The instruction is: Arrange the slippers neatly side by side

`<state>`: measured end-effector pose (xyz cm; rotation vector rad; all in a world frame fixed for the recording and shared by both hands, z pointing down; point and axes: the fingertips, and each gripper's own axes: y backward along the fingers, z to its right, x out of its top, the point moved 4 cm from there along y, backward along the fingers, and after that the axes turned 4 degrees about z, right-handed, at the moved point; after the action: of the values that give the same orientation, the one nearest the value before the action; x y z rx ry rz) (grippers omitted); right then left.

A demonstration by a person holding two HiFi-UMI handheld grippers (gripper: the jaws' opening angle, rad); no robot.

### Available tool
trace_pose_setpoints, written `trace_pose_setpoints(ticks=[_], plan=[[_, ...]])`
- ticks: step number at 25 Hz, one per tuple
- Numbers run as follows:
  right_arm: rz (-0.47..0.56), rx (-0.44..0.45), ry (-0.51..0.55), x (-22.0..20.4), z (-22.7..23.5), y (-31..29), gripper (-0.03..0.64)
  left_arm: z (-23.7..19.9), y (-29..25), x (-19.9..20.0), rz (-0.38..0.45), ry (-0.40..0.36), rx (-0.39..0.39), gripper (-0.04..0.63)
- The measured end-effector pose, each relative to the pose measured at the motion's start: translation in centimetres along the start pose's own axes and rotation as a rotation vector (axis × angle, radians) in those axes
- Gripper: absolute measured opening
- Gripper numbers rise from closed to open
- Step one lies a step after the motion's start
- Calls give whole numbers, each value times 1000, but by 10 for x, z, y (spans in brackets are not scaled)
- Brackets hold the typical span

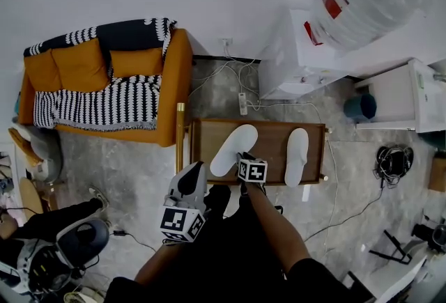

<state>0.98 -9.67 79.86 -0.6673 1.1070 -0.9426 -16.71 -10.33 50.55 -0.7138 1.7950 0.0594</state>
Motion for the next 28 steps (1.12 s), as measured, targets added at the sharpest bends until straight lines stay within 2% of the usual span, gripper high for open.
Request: trace_pose_setpoints(ticks=[2,7,18,28], plan=[[-2,-5,-1,1,2,-1,62,-1,0,-1,-2,5,8,17],[-2,11,29,3,3,8,35,2,1,-4,2,12,19,17],[-2,39,168,9,20,43,28,32,-10,-2,17,8,-9,17],[-13,67,283,20,58,71,28,79,-27,-5,22,-1,-26,17]])
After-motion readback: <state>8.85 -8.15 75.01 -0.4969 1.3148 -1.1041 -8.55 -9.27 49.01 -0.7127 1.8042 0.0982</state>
